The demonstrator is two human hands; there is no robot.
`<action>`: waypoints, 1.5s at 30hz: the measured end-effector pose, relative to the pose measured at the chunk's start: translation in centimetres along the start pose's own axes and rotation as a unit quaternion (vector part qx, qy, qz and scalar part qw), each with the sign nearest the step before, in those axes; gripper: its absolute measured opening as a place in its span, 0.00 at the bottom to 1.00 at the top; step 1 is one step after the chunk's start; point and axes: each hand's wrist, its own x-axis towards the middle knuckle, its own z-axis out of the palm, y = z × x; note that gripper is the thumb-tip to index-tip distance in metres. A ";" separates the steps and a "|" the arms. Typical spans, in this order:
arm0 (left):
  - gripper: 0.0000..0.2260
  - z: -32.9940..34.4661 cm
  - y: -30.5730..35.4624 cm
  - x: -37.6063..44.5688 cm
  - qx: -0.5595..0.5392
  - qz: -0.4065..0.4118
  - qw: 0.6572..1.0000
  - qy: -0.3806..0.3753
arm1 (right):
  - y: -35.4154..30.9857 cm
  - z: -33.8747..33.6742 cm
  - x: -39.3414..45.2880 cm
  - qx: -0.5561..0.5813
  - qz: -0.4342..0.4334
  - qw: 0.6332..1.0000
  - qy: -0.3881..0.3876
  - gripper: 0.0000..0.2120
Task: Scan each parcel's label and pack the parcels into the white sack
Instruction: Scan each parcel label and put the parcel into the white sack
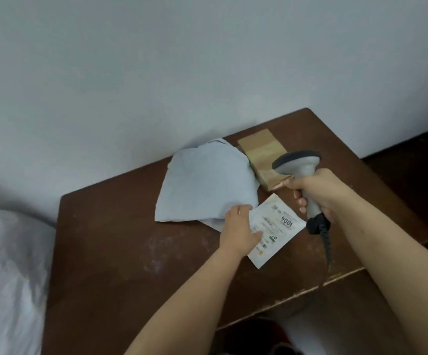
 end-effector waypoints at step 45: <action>0.07 -24.4 -15.6 -15.4 -0.455 -0.179 0.683 0.543 | -8.4 17.5 -15.4 -0.057 -0.117 0.917 -0.377 0.04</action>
